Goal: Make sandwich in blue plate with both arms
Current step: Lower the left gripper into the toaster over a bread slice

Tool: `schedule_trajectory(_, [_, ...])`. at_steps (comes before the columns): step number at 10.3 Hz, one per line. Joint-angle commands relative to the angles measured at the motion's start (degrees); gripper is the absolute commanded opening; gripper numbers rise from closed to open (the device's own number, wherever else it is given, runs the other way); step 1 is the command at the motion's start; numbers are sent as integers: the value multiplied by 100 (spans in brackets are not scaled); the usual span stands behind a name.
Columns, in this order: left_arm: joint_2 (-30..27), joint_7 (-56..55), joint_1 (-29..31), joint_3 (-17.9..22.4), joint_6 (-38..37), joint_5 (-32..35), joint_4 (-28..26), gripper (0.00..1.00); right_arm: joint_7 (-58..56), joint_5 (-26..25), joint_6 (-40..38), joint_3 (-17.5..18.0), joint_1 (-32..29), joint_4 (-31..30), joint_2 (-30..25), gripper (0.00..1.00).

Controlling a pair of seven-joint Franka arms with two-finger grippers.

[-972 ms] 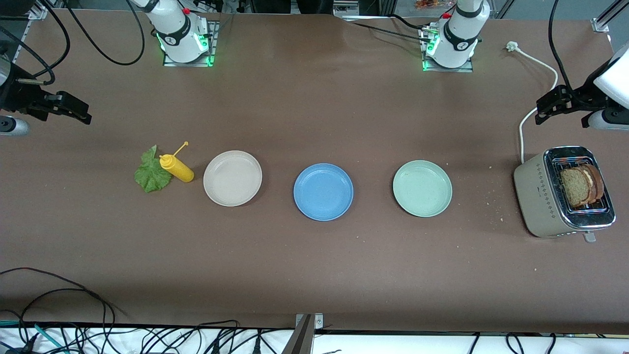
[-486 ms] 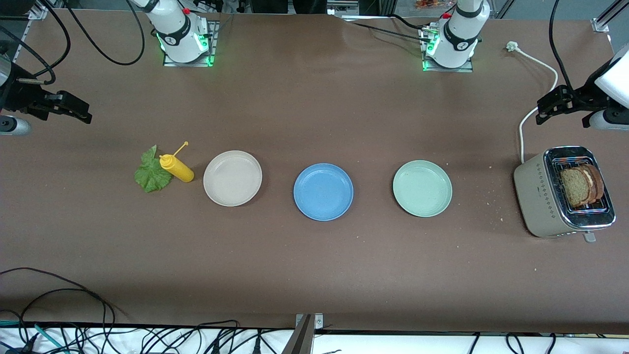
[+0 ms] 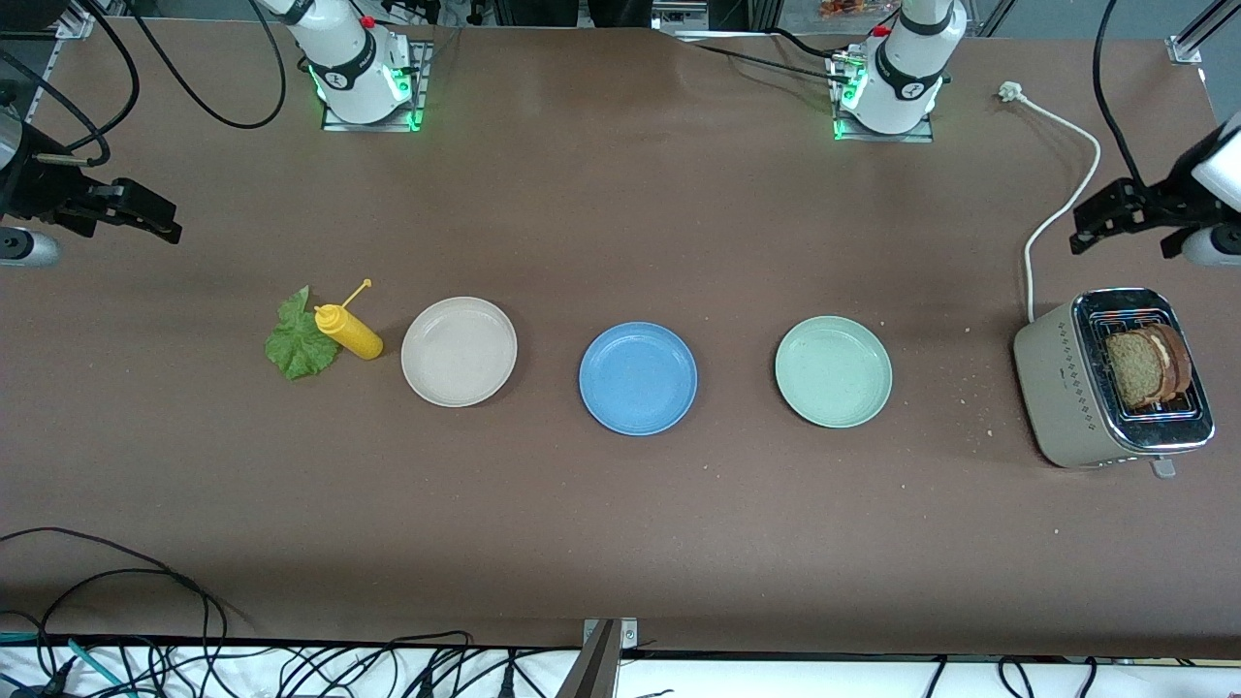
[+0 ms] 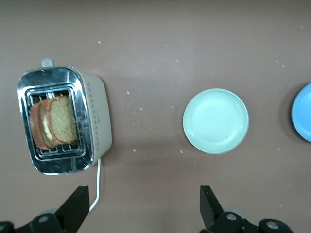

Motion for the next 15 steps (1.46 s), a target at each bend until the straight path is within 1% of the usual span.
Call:
schedule_trajectory(1, [572, 71, 330, -26, 451, 494, 14, 100, 7, 21, -153, 11, 2, 115, -14, 100])
schedule_trajectory(2, [669, 63, 409, -26, 468, 531, 23, 100, 7, 21, -153, 11, 2, 115, -14, 100])
schedule_trajectory(3, [949, 2, 453, -26, 486, 584, 23, 100, 7, 21, -153, 11, 2, 115, -14, 100])
schedule_trajectory(4, [1047, 62, 706, -9, 617, 549, 23, 100, 7, 21, -153, 11, 2, 115, -14, 100])
schedule_trajectory(5, [1205, 71, 918, -26, 992, 558, 23, 100, 7, 21, -153, 11, 2, 115, -14, 100])
schedule_trajectory(7, [1548, 246, 1147, -18, 1373, 575, 23, 100, 7, 21, -153, 11, 2, 115, -14, 100])
schedule_trajectory(11, [2172, 362, 1384, -18, 1462, 549, 208, 100, 7, 21, -144, 11, 2, 115, -14, 100])
schedule_trajectory(15, [2366, 370, 1499, -18, 1479, 593, 216, 100, 7, 21, -153, 11, 2, 115, -14, 100])
